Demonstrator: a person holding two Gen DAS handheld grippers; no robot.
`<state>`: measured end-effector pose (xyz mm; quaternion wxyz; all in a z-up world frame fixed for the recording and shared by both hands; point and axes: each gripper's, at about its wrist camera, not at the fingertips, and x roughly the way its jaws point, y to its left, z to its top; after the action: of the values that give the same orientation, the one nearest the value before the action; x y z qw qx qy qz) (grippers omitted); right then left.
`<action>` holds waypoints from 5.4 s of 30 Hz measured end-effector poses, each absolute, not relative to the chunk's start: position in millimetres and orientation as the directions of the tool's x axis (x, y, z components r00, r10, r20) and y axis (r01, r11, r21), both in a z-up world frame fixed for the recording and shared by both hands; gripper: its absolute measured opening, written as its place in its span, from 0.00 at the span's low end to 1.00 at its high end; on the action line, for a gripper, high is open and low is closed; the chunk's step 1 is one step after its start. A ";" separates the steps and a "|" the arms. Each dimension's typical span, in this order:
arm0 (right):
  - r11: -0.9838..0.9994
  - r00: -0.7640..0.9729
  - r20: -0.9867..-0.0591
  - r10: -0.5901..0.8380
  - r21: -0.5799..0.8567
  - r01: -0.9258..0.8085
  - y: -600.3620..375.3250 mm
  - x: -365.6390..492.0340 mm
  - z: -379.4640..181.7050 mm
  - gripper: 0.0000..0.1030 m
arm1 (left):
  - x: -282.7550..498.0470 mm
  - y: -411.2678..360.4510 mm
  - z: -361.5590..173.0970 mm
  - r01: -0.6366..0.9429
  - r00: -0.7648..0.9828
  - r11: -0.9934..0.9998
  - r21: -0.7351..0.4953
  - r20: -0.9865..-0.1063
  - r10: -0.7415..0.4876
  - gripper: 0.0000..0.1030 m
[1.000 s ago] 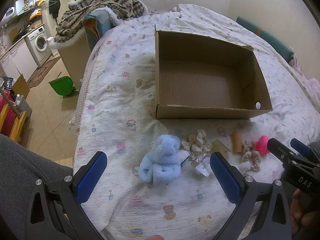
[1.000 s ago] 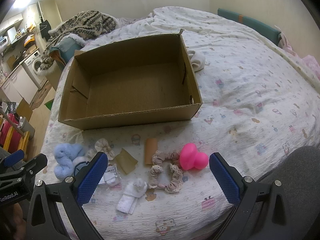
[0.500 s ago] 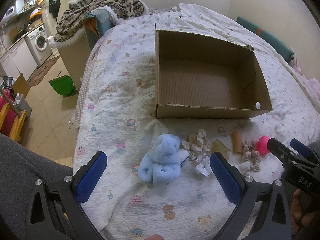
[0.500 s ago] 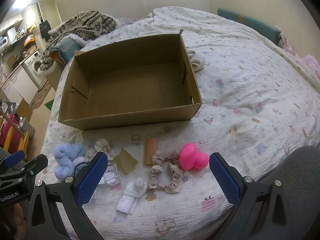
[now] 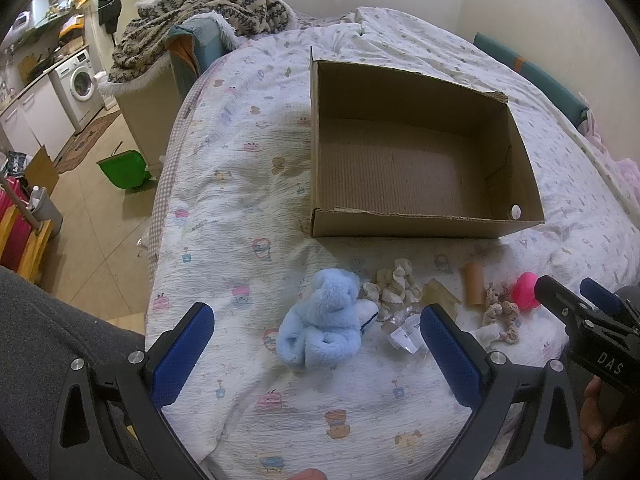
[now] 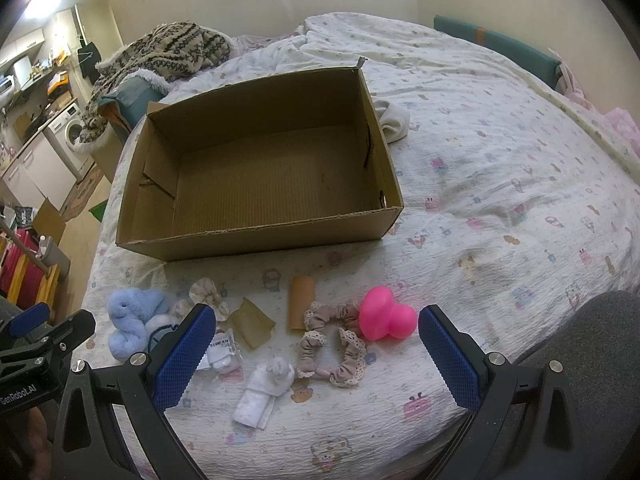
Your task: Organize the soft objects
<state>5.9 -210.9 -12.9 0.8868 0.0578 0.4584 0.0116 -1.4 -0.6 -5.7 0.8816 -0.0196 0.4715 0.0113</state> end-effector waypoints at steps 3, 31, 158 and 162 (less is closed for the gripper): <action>0.991 0.576 -0.814 0.080 0.125 0.039 -212.9 6.4 -13.4 1.00 | -1.0 -0.6 -5.2 -0.040 0.554 0.999 -0.026 -0.833 0.001 1.00; 0.913 0.140 -0.958 0.249 0.281 0.296 -264.6 77.3 -100.0 0.52 | 20.4 34.3 -10.5 -0.154 0.475 0.979 -0.133 -0.879 -0.045 1.00; 0.942 0.437 -0.845 0.309 0.336 -0.016 -209.7 163.1 -44.5 0.65 | 185.5 -60.3 -46.2 0.000 0.370 1.000 0.004 -0.929 0.004 0.60; 0.932 0.457 -0.828 0.326 0.363 -0.006 -215.4 161.1 -38.2 0.80 | 180.0 -55.9 -37.5 -0.011 0.396 0.999 -0.030 -0.918 -0.023 0.67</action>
<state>161.1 -215.4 -38.2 0.8390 0.1563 0.5117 0.0986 180.0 -55.9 -37.5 0.8352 -0.0156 0.5497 -0.0036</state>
